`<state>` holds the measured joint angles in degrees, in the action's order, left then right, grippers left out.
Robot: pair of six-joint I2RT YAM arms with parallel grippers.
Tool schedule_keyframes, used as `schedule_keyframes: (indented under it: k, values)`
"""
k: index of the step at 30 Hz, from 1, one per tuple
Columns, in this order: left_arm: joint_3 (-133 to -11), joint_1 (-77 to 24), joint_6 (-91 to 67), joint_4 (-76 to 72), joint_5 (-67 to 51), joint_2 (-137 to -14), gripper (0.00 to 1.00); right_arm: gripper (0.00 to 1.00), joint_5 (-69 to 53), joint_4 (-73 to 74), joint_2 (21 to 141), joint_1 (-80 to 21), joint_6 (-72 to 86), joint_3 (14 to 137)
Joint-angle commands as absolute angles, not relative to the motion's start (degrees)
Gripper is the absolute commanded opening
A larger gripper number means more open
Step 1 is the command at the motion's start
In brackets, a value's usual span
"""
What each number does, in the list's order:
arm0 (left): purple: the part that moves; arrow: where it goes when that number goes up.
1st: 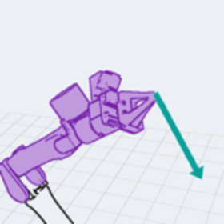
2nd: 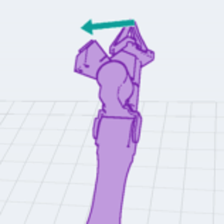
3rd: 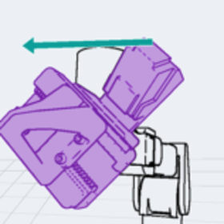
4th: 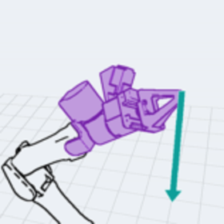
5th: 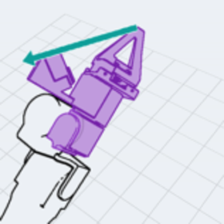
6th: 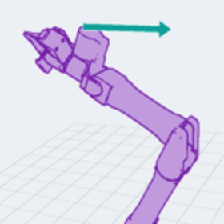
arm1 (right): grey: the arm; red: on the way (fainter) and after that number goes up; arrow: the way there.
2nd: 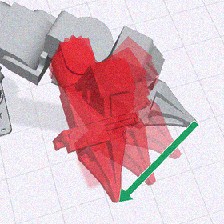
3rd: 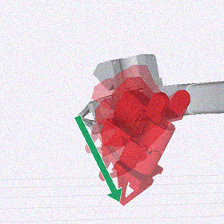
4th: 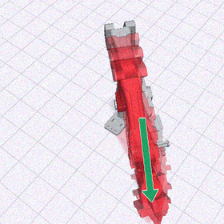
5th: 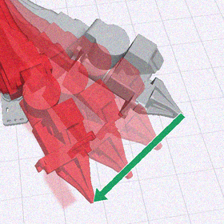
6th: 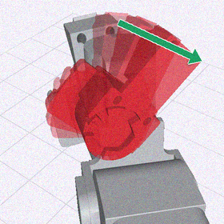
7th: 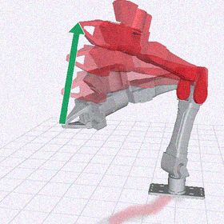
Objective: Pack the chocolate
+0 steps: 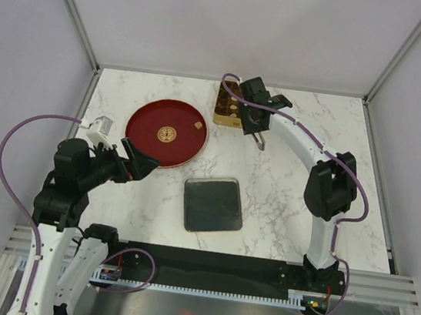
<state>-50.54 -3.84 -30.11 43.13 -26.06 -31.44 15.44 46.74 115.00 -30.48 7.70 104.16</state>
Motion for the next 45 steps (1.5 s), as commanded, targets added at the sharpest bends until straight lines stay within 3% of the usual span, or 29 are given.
schedule_keyframes:
  k: [1,15,28,39,45]
  values:
    - [-51.42,-3.6,-29.79,41.48,-27.25,-31.2,0.98,0.47,15.82,45.53,111.45,-30.24,7.47,105.55]
    - [-51.07,-3.6,-29.71,41.48,-27.07,-30.85,0.99,0.46,20.74,47.02,105.74,-29.18,6.85,107.67]
    - [-49.39,-3.6,-29.7,41.4,-27.77,-29.62,0.99,0.44,19.34,29.72,96.68,-17.49,10.55,77.45]
    - [-48.6,-3.6,-30.67,41.57,-29.7,-27.77,0.99,0.47,21.1,24.09,98.44,-14.07,7.65,68.12]
    - [-48.52,-3.6,-30.5,42.54,-29.97,-26.63,0.99,0.57,16.19,24.25,99.05,-11.43,6.51,65.92]
